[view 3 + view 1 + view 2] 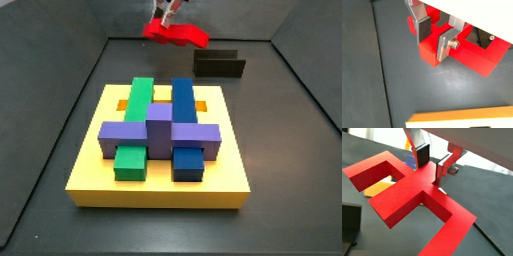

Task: Pick up the red object. Move up. Place the red object on the fixture. Regrasp the red object. Move to above the board. Insert the red object.
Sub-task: Place the red object on the fixture.

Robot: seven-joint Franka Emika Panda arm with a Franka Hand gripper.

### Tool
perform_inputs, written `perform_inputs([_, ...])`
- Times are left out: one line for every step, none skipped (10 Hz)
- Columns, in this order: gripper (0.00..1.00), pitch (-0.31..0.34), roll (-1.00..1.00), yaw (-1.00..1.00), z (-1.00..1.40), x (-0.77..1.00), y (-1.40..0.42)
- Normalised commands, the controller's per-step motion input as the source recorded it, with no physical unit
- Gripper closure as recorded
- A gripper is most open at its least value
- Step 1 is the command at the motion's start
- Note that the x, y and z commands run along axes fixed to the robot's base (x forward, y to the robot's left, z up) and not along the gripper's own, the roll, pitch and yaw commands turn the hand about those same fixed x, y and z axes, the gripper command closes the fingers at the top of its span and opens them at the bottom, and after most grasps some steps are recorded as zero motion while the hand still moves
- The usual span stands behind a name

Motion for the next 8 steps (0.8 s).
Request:
perform_inputs([1.00, 0.054, -0.23, 0.70, 0.11, 0.23, -0.16])
perform_inputs([1.00, 0.120, -0.25, 0.66, 0.17, 0.25, -0.13])
perform_inputs([1.00, 0.177, -0.27, 0.59, 0.16, 0.34, -0.14])
perform_inputs([1.00, 0.274, -0.32, 0.47, 0.17, 0.46, -0.11])
perform_inputs([1.00, 0.329, -0.31, 0.40, 0.15, 0.54, -0.09])
perform_inputs([1.00, 0.340, -0.31, 0.39, 0.13, 0.55, -0.07])
perform_inputs([1.00, 0.551, -0.17, 0.29, 0.12, 0.65, 0.00])
perform_inputs([1.00, 0.597, -0.10, 0.29, 0.13, 0.65, 0.00])
